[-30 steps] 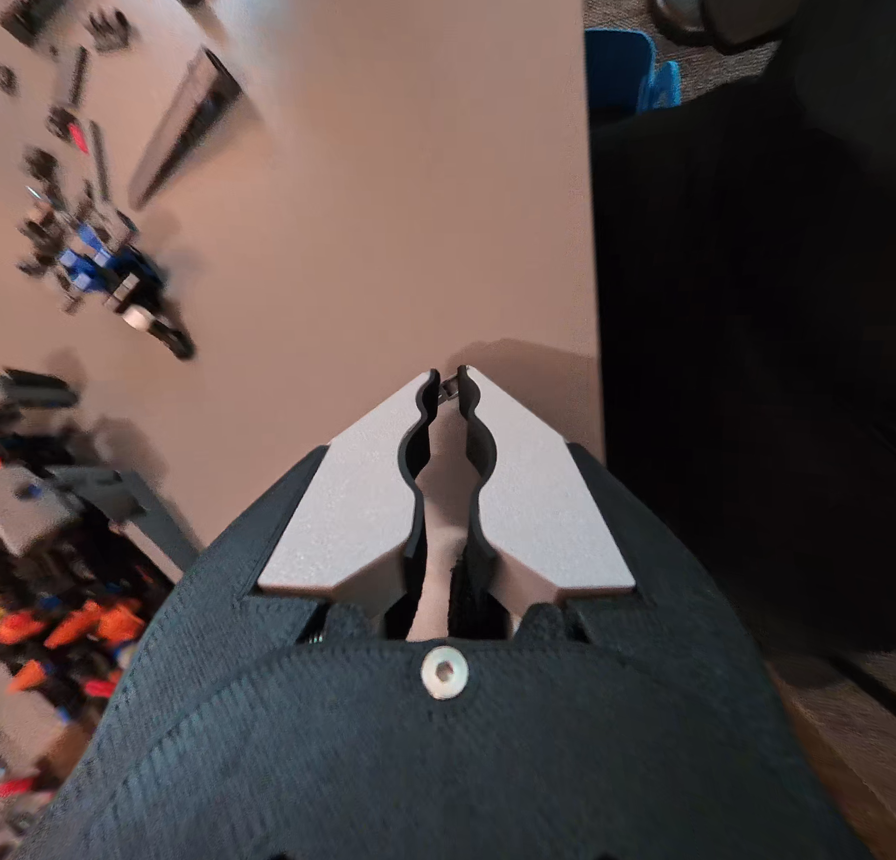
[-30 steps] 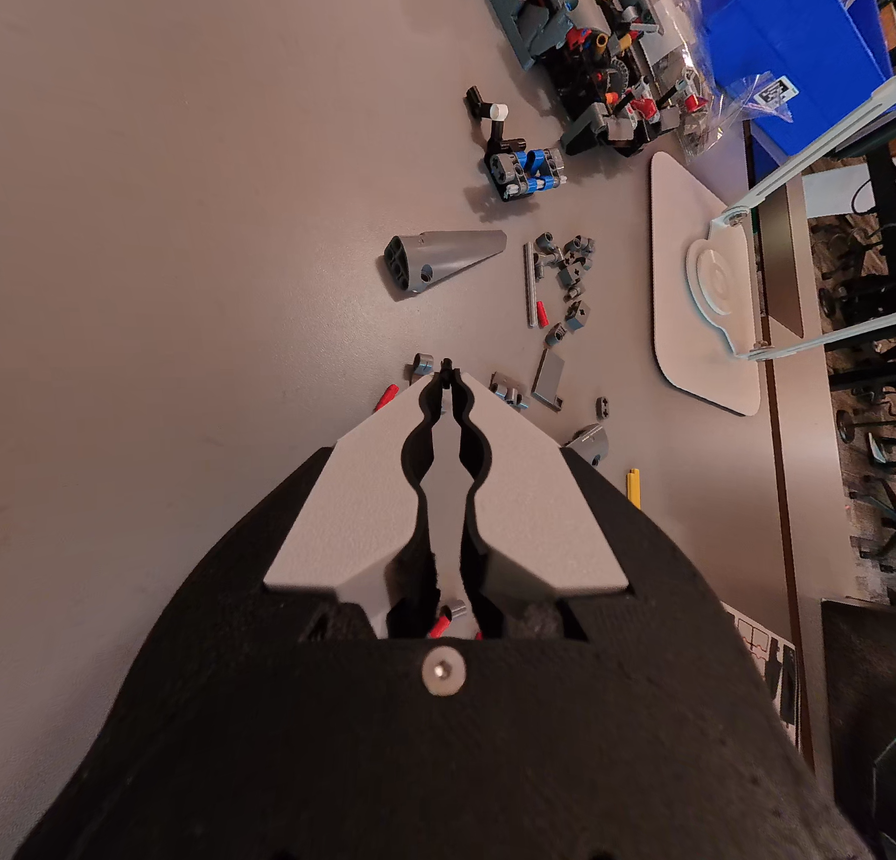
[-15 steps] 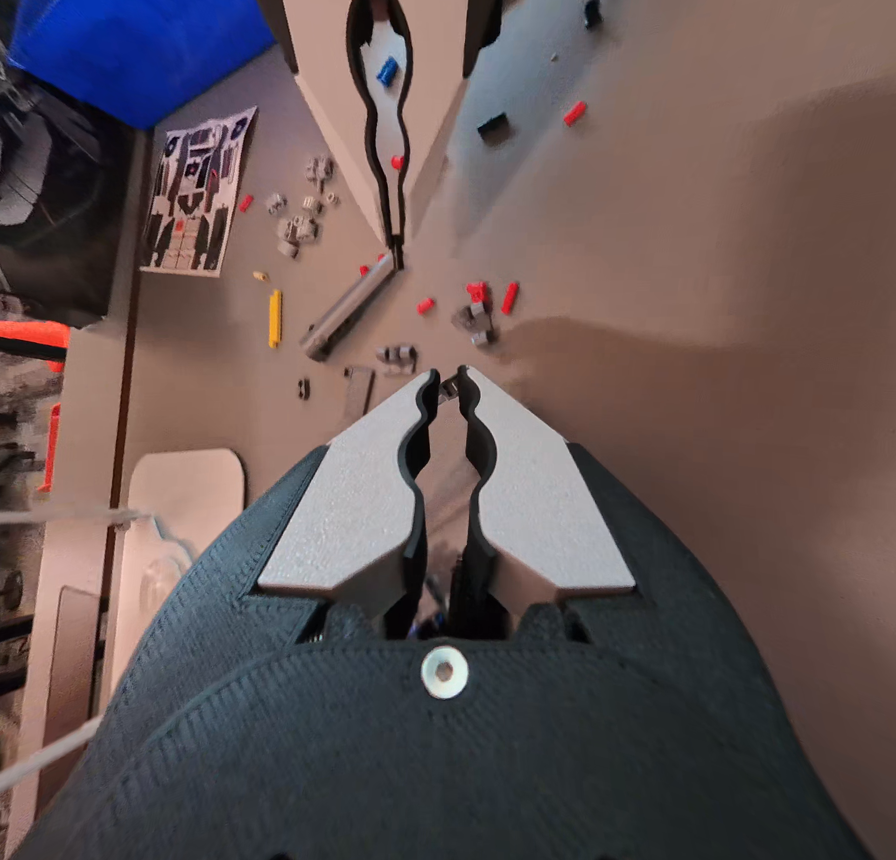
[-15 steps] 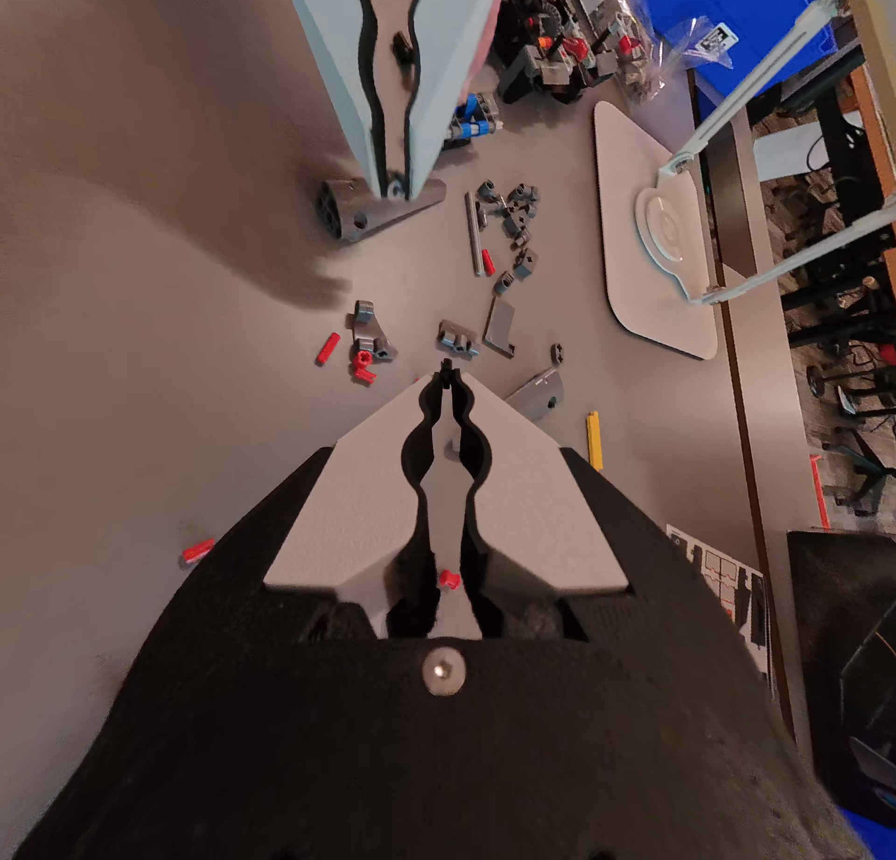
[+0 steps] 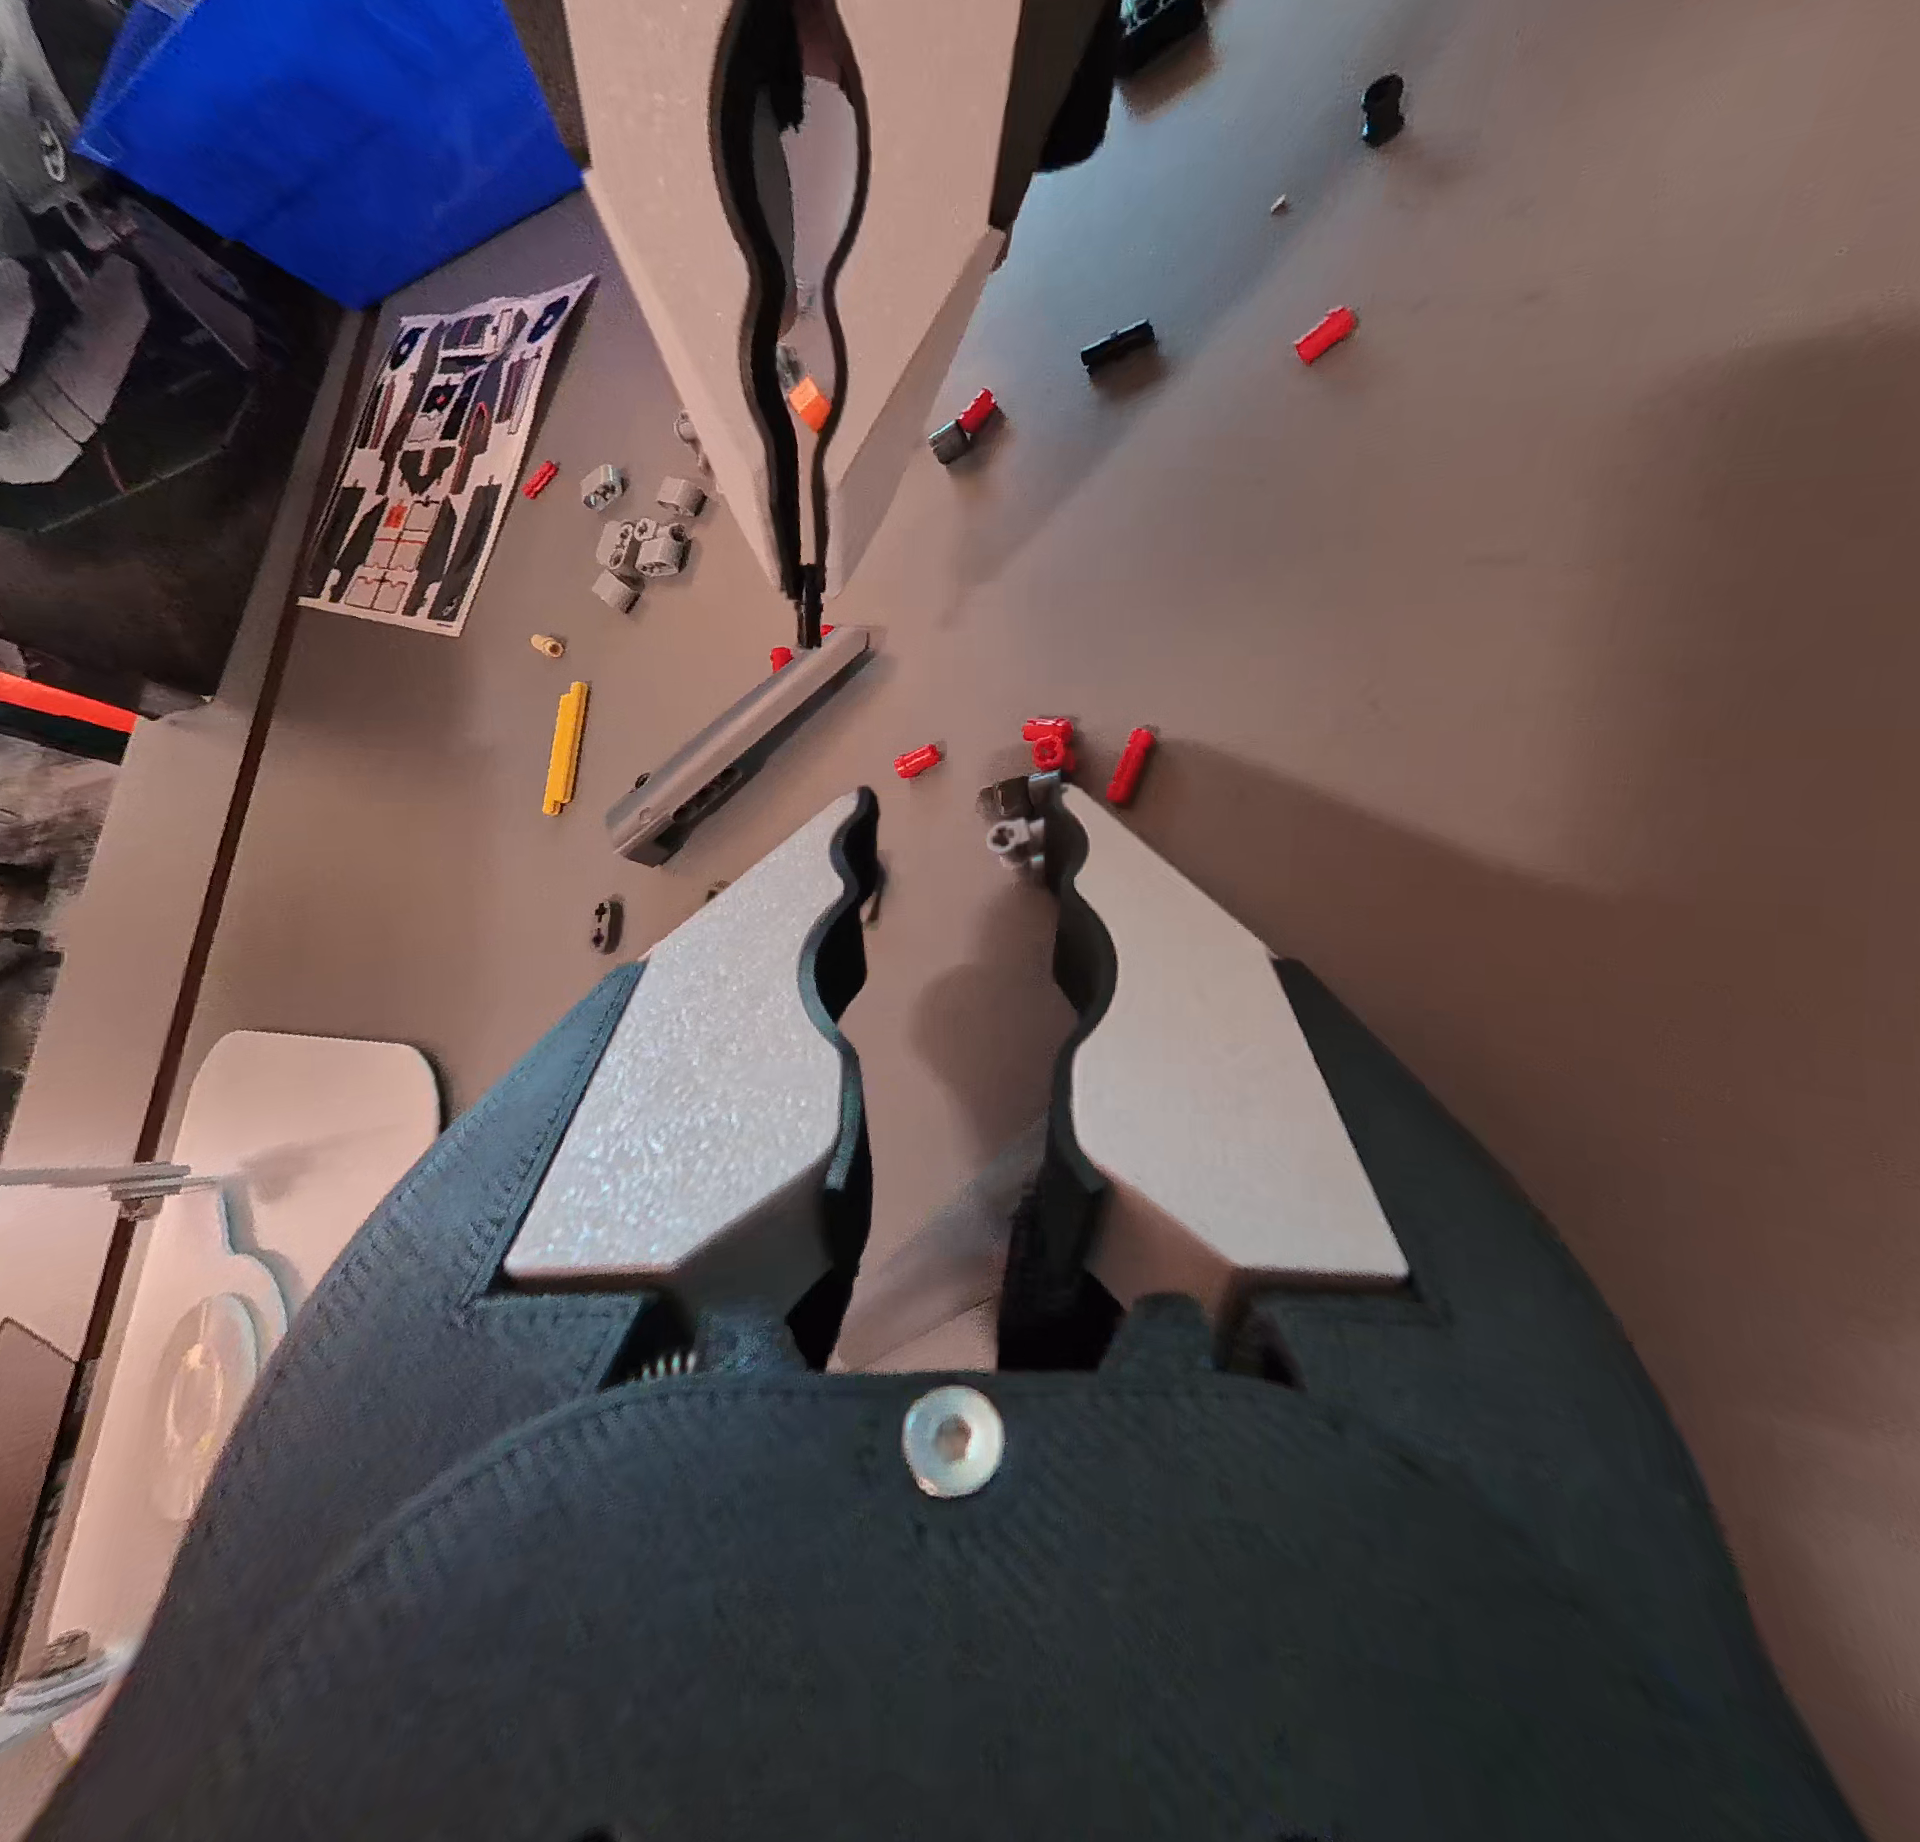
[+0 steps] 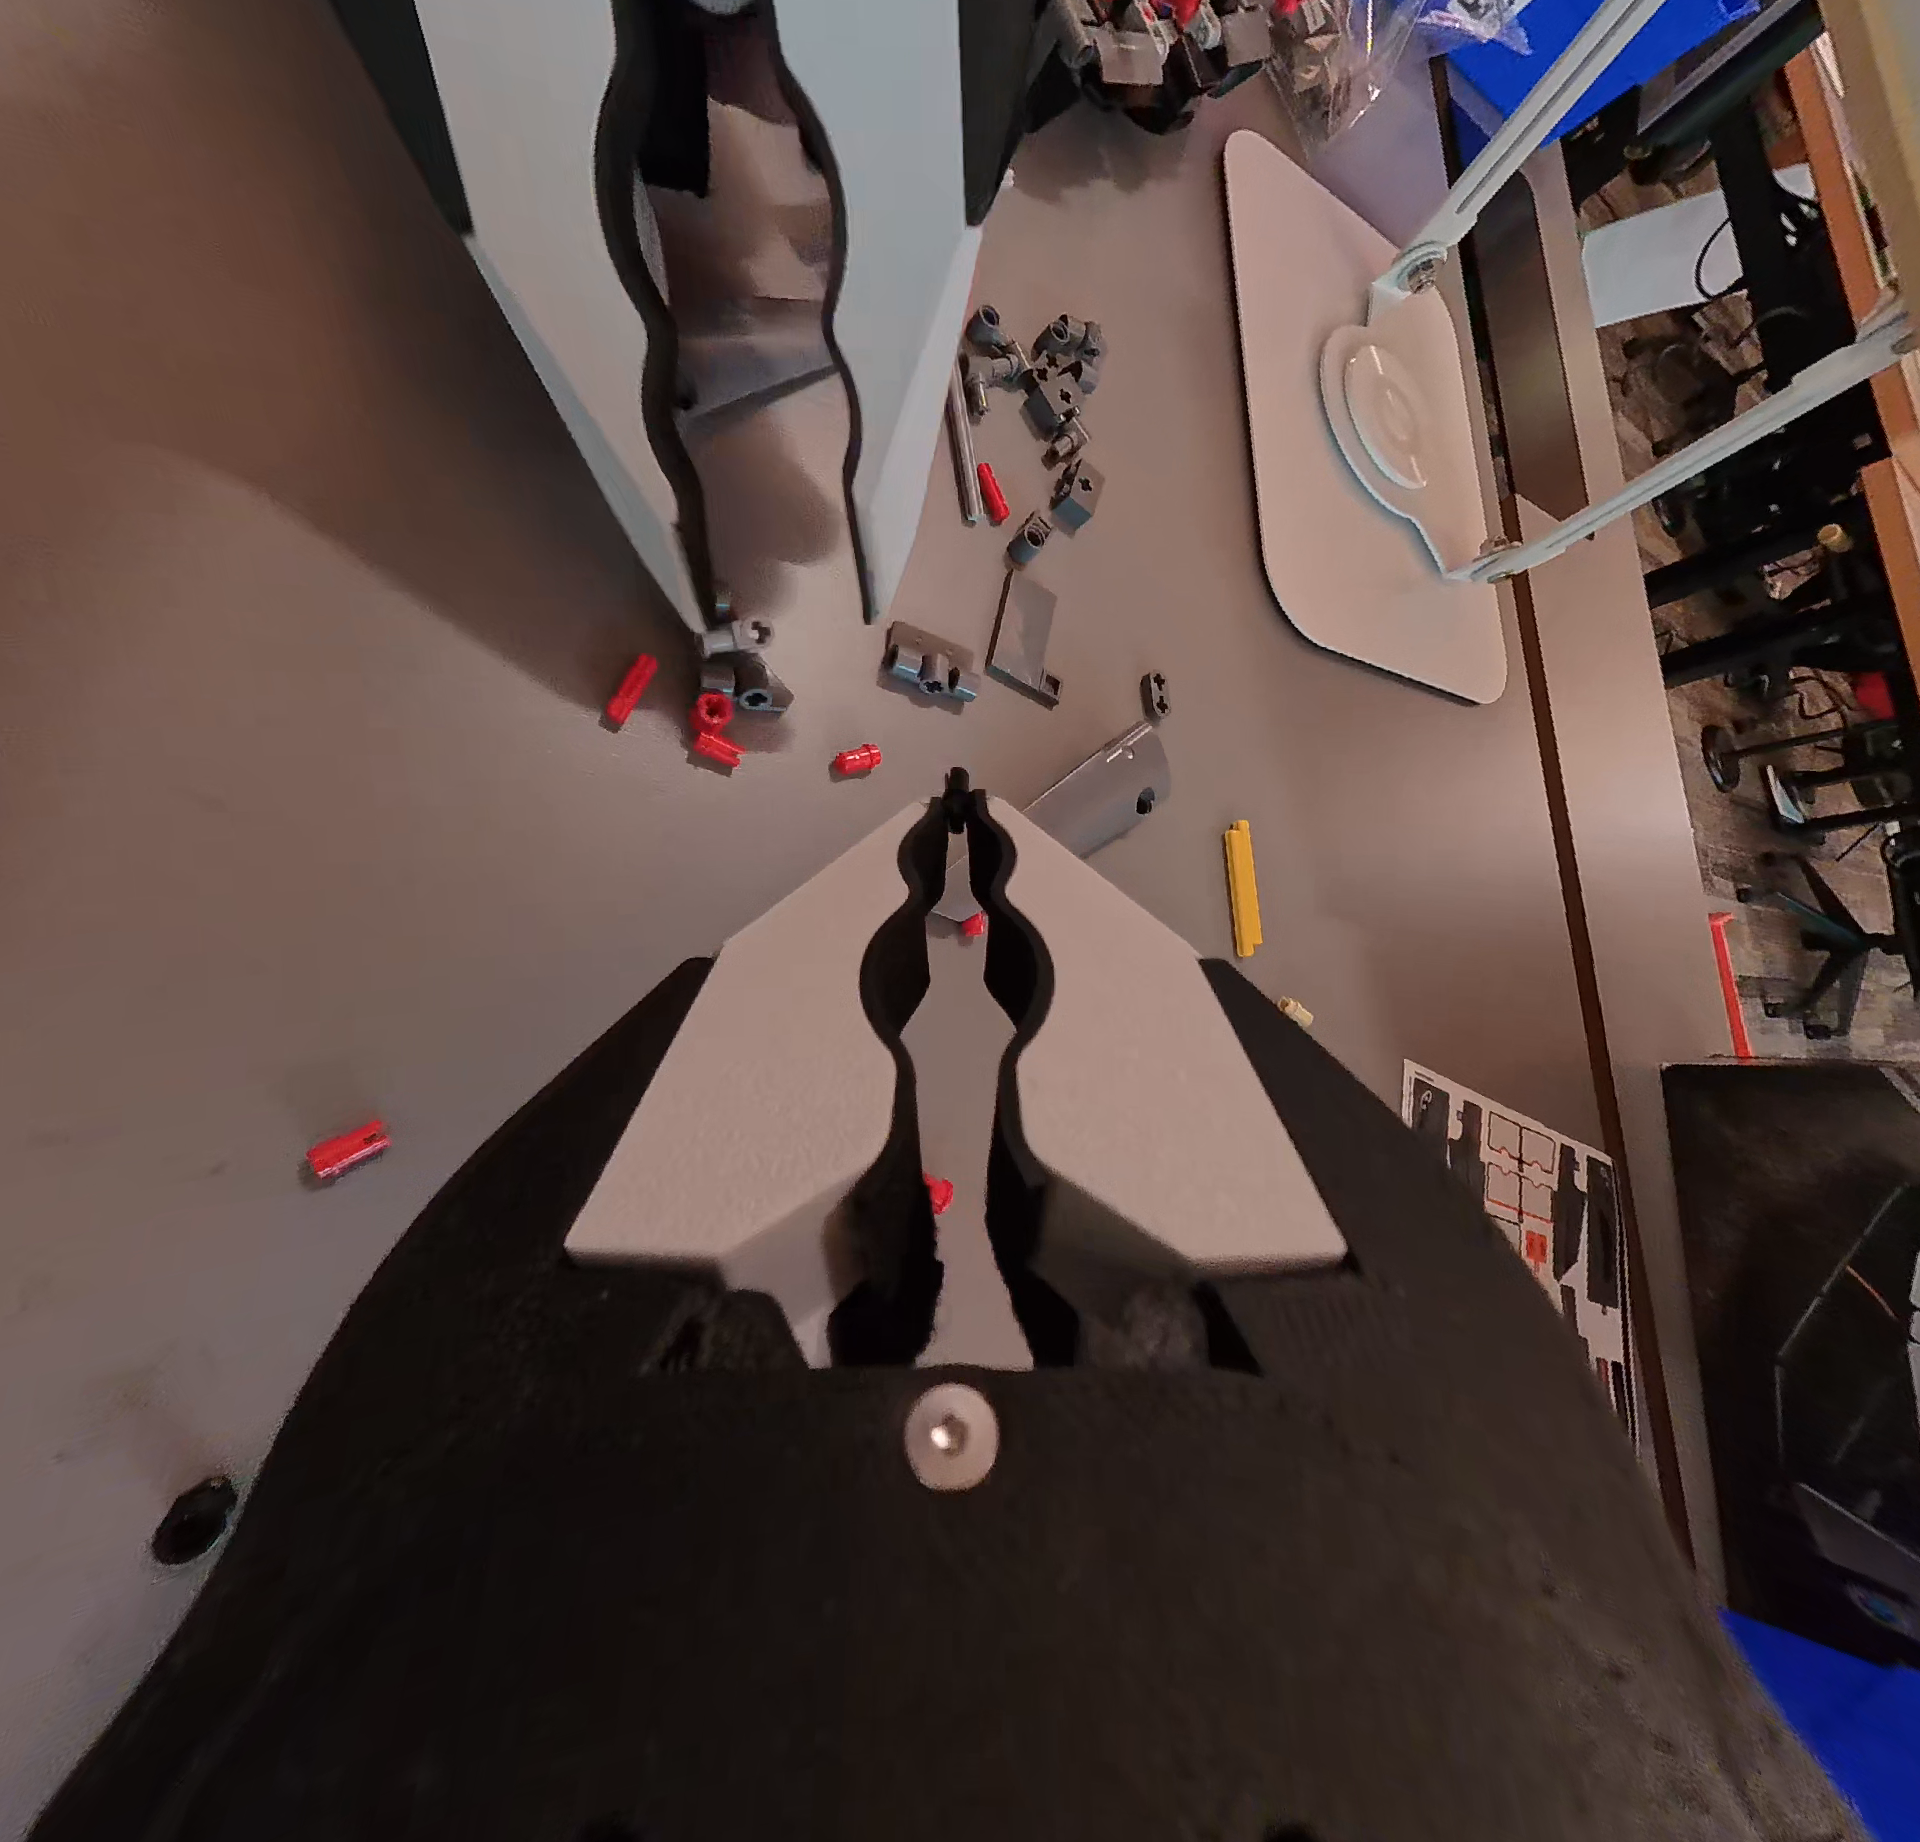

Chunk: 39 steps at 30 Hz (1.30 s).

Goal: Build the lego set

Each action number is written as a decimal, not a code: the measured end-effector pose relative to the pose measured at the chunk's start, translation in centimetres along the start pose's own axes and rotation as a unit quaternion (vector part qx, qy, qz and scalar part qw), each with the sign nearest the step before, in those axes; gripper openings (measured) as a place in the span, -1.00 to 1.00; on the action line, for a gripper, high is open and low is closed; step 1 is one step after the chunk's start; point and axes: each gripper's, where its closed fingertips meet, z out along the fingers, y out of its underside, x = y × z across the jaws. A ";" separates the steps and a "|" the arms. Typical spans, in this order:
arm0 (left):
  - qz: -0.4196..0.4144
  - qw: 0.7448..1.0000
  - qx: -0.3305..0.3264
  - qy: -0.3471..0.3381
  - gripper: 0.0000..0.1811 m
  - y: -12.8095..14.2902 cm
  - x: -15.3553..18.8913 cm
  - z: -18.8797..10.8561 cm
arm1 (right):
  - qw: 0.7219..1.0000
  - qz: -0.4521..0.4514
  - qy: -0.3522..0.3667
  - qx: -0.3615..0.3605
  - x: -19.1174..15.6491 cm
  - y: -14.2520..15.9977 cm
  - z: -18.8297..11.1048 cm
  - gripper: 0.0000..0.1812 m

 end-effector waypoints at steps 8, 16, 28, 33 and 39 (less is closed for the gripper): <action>0.000 0.999 0.017 -0.029 -0.64 -0.3 -1.0 -1.1 | 1.000 0.006 0.008 -0.002 0.5 0.4 -0.1 -0.98; -0.006 0.998 0.024 -0.059 -0.64 -0.2 -2.4 -1.8 | 1.000 0.008 0.018 0.001 0.9 0.3 -0.4 -0.98; -0.009 0.996 0.029 -0.087 -0.65 -0.2 -3.8 -2.6 | 1.000 0.008 0.017 0.002 1.0 0.4 -0.4 -0.98; -0.003 0.995 0.029 -0.091 -0.64 -0.1 -4.2 -3.3 | 1.000 0.012 0.017 0.008 1.0 0.2 -0.5 -0.98; -0.001 0.997 0.030 -0.065 -0.63 0.1 -4.1 -4.6 | 1.000 0.013 0.012 0.016 0.8 -0.2 -0.5 -0.98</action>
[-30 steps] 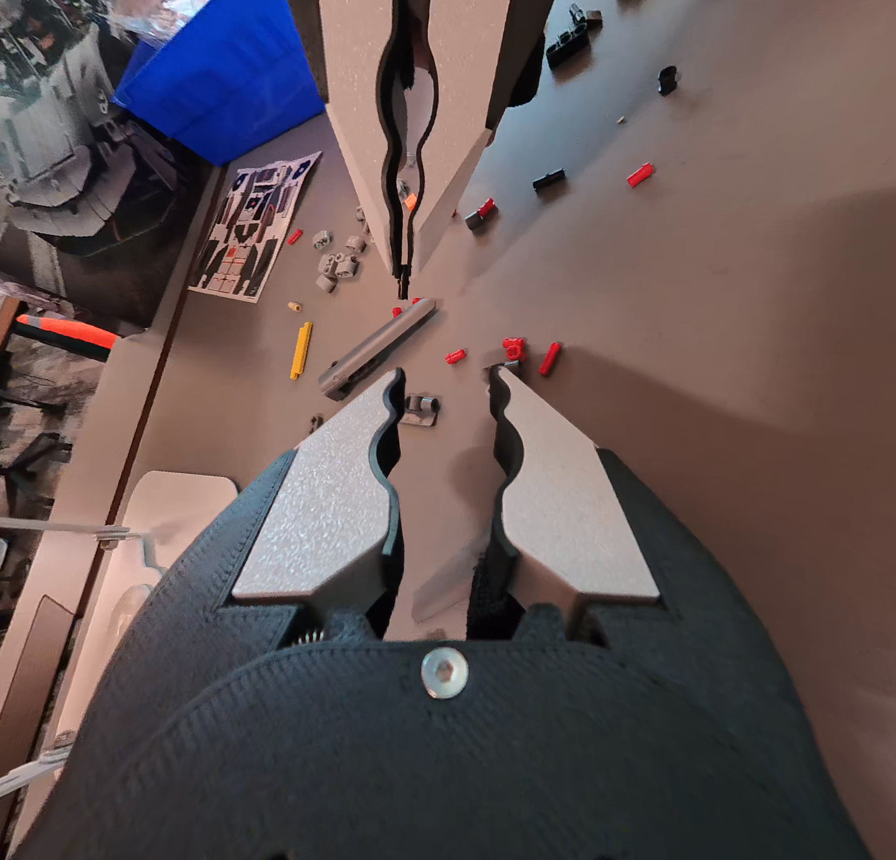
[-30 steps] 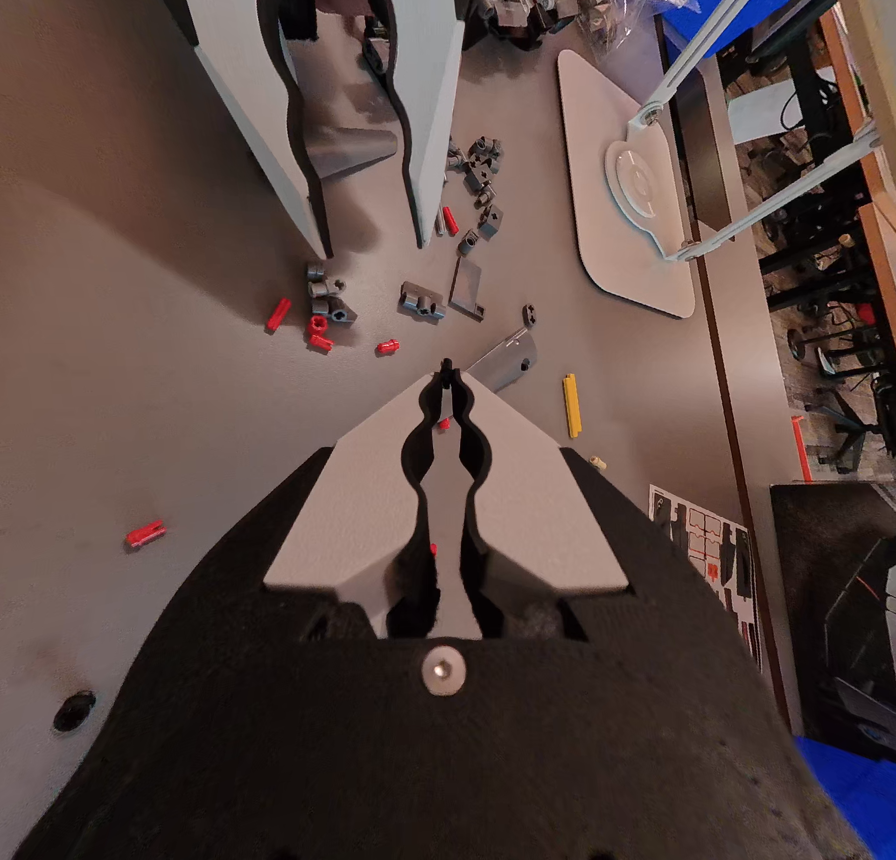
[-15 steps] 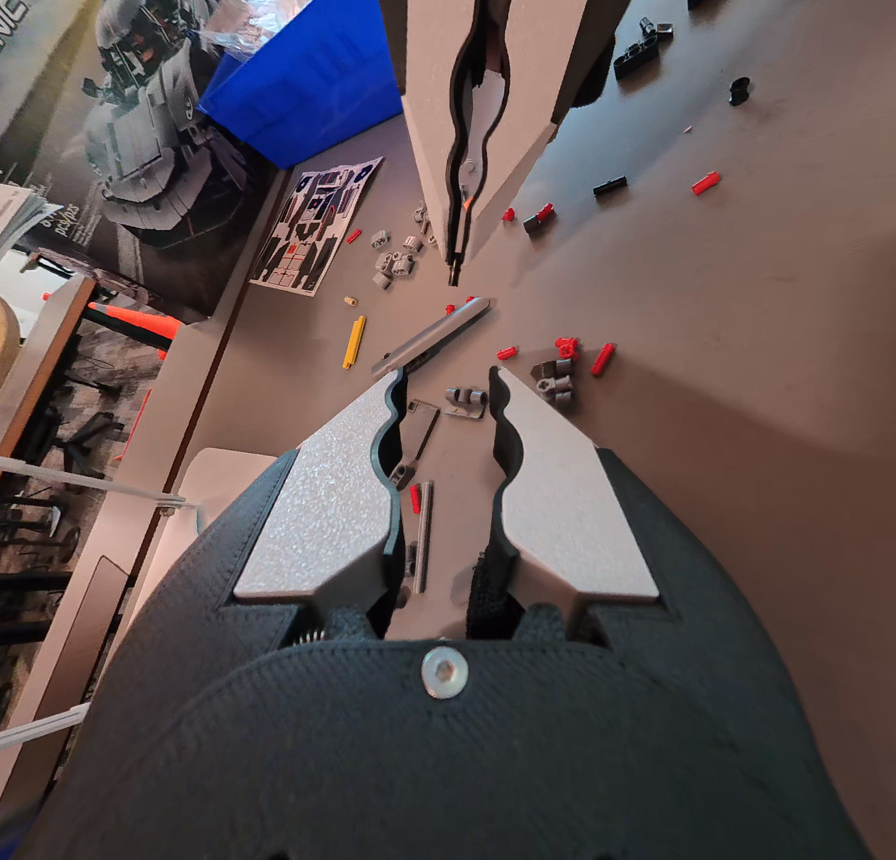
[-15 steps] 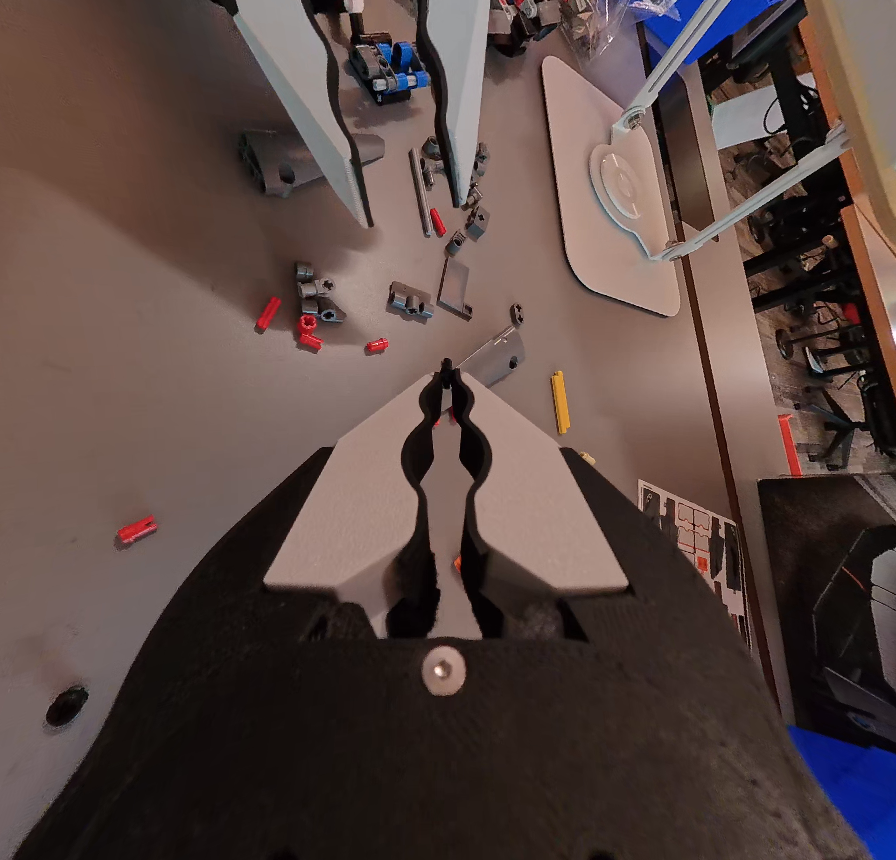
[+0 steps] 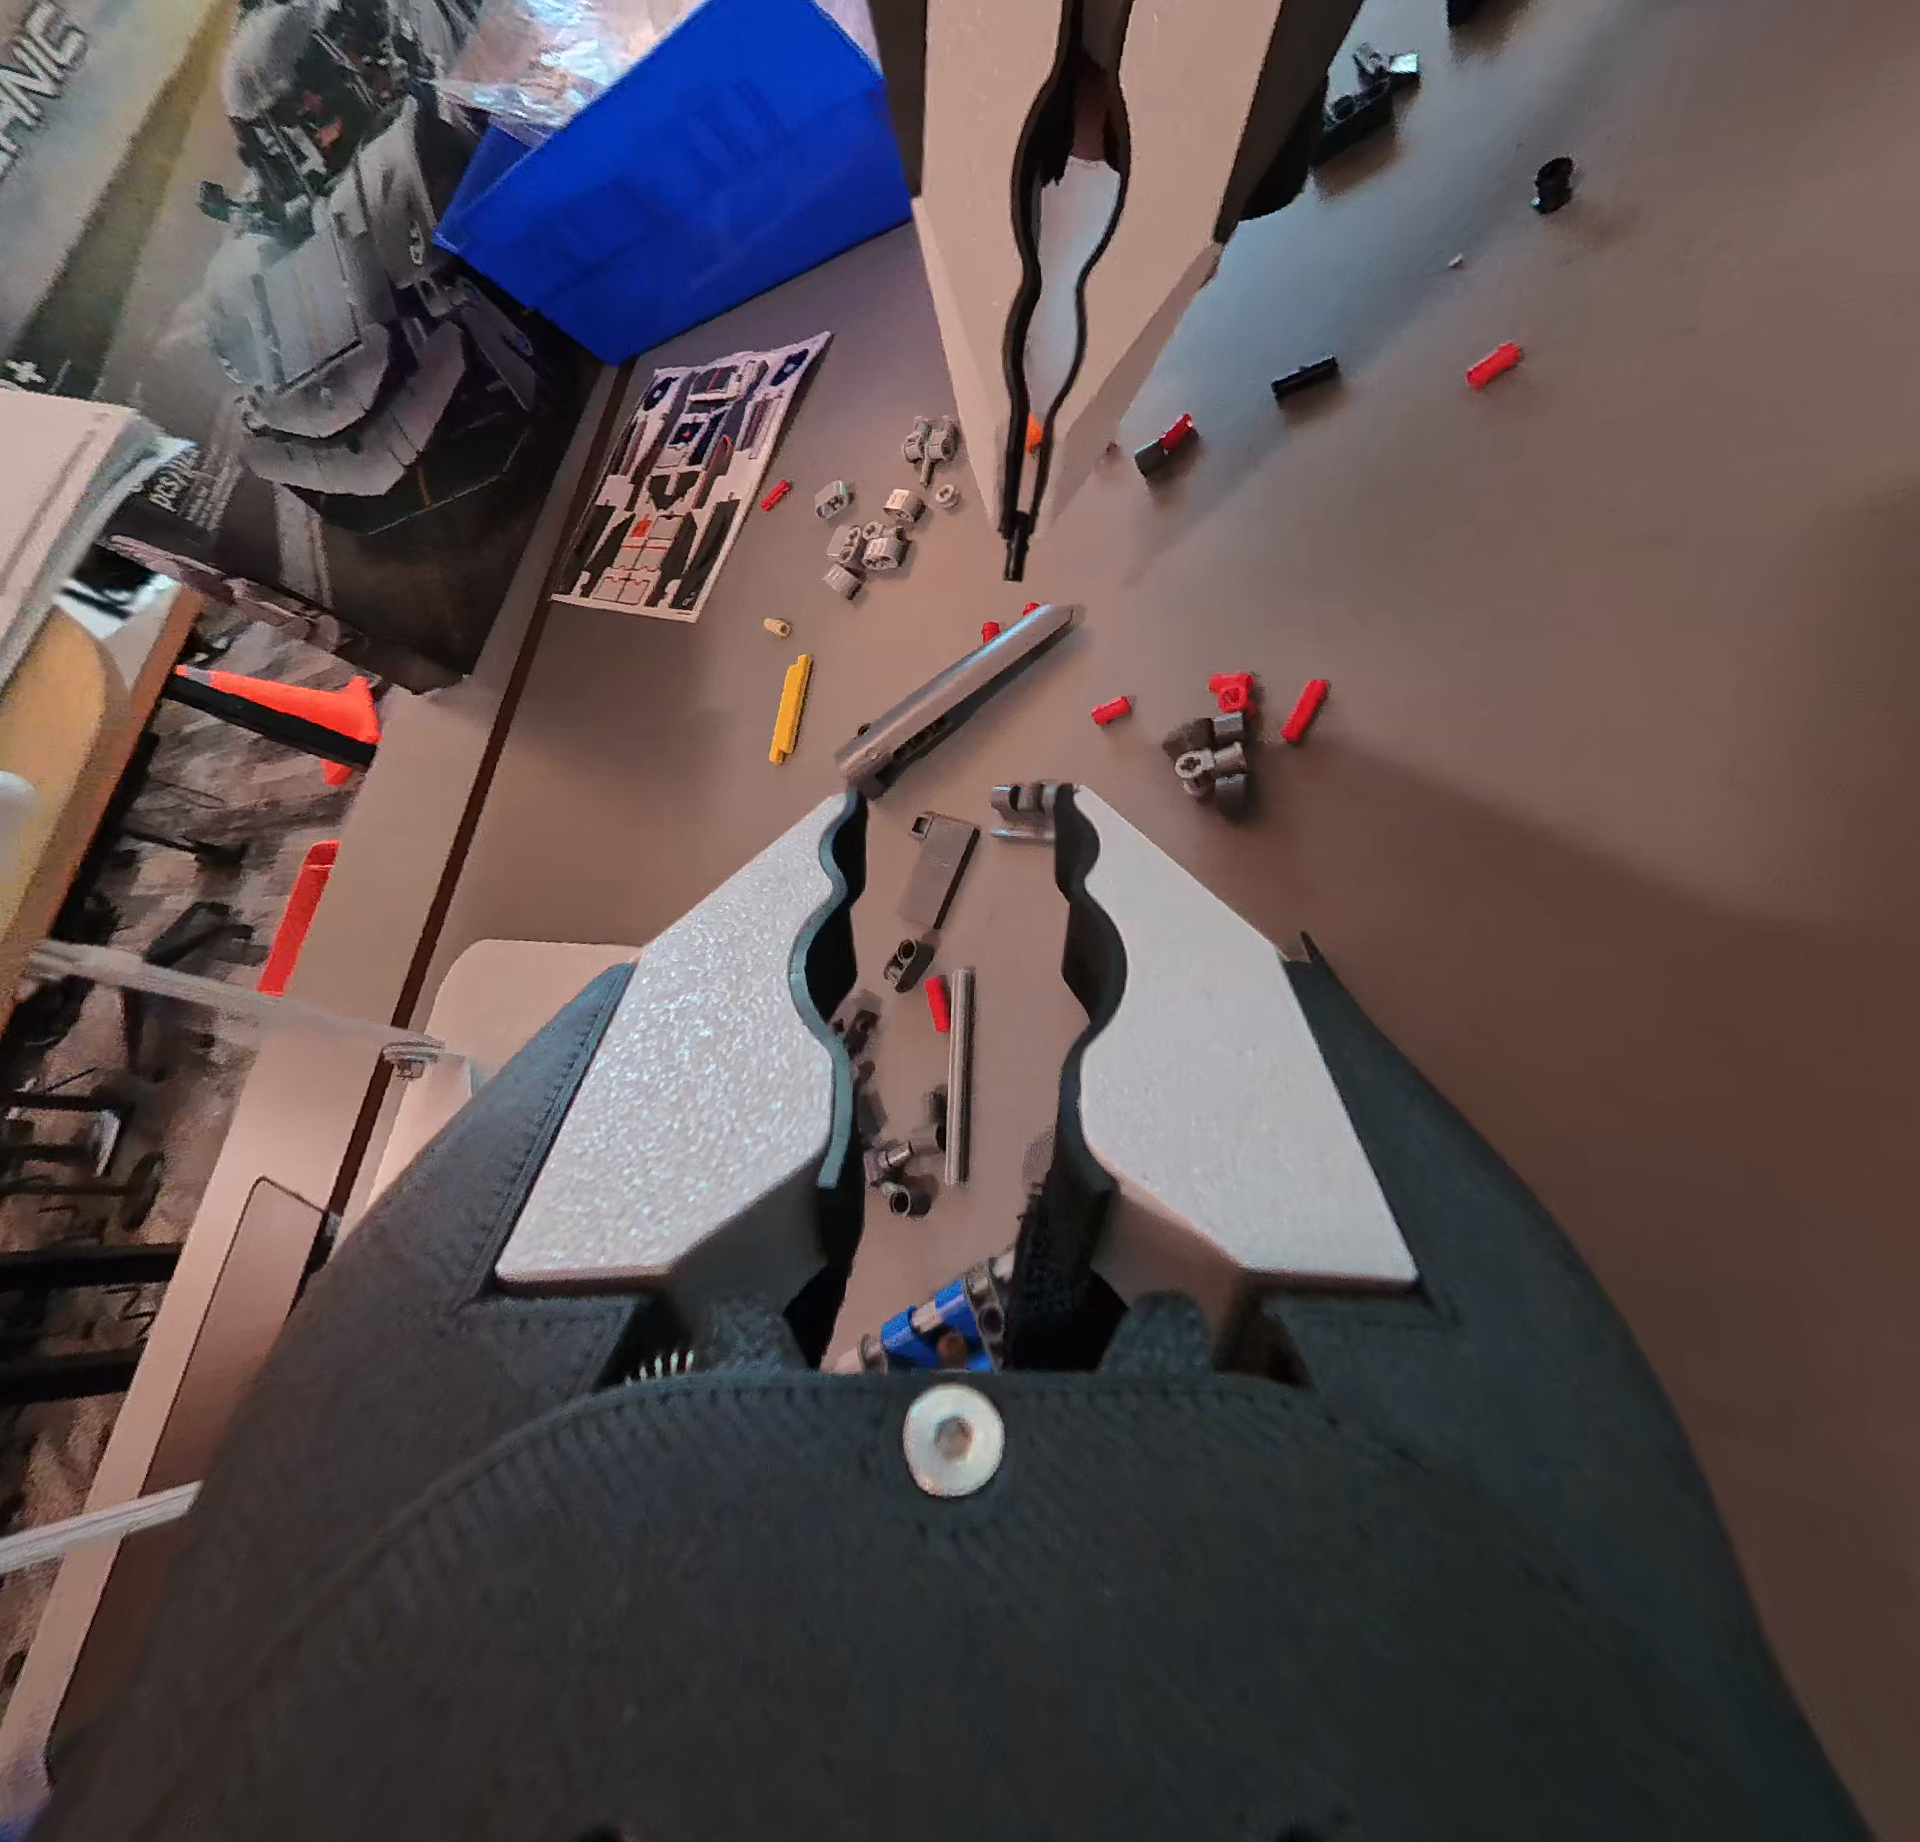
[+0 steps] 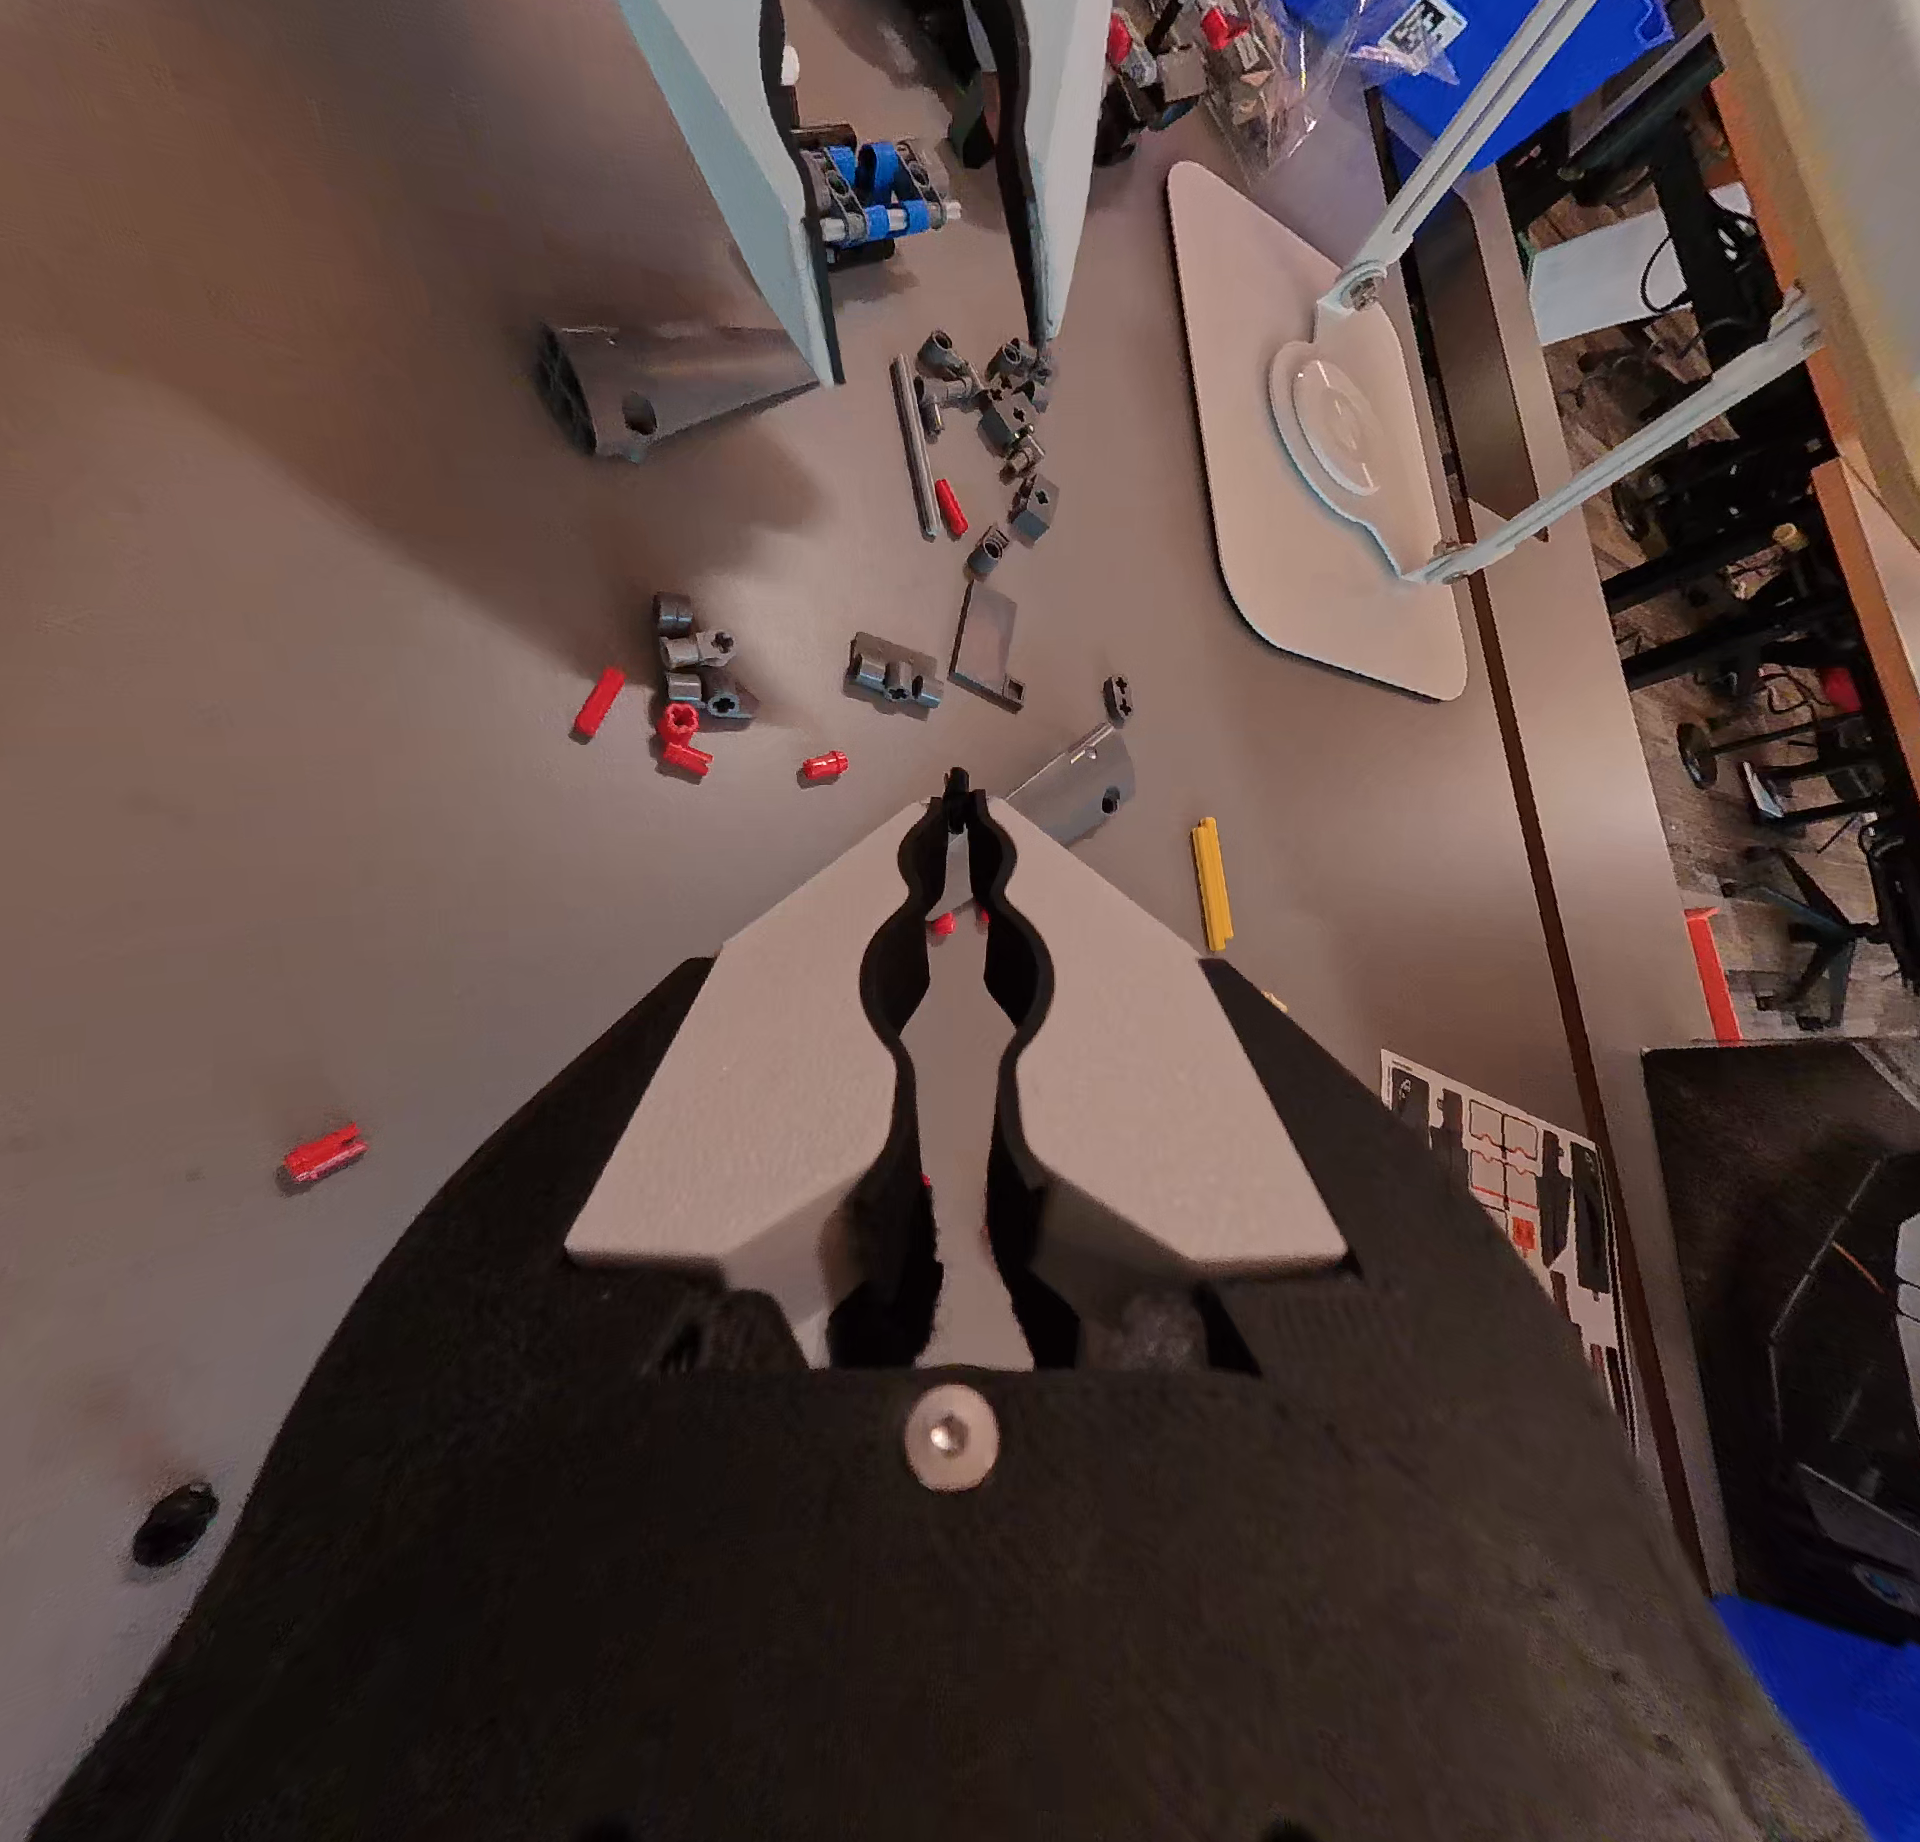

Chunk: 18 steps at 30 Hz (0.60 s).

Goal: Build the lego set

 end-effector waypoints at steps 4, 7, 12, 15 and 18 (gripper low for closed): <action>0.006 1.000 -0.001 0.030 -0.65 0.4 0.2 -1.2 | 1.000 -0.001 -0.005 -0.001 -0.2 0.0 0.1 -0.98; 0.010 0.998 -0.011 0.060 -0.68 1.1 0.8 -2.1 | 1.000 -0.002 -0.009 -0.002 -0.4 0.0 0.3 -0.98; 0.017 0.994 -0.021 0.108 -0.70 1.8 2.2 -3.1 | 1.000 -0.003 -0.014 -0.004 -0.7 0.0 0.4 -0.98; 0.030 0.989 -0.046 0.139 -0.67 2.7 3.5 -3.2 | 1.000 -0.004 -0.016 -0.004 -0.8 0.0 0.5 -0.98; 0.045 0.984 -0.061 0.161 -0.64 3.3 4.8 -2.8 | 1.000 -0.005 -0.016 -0.003 -0.8 -0.1 0.4 -0.98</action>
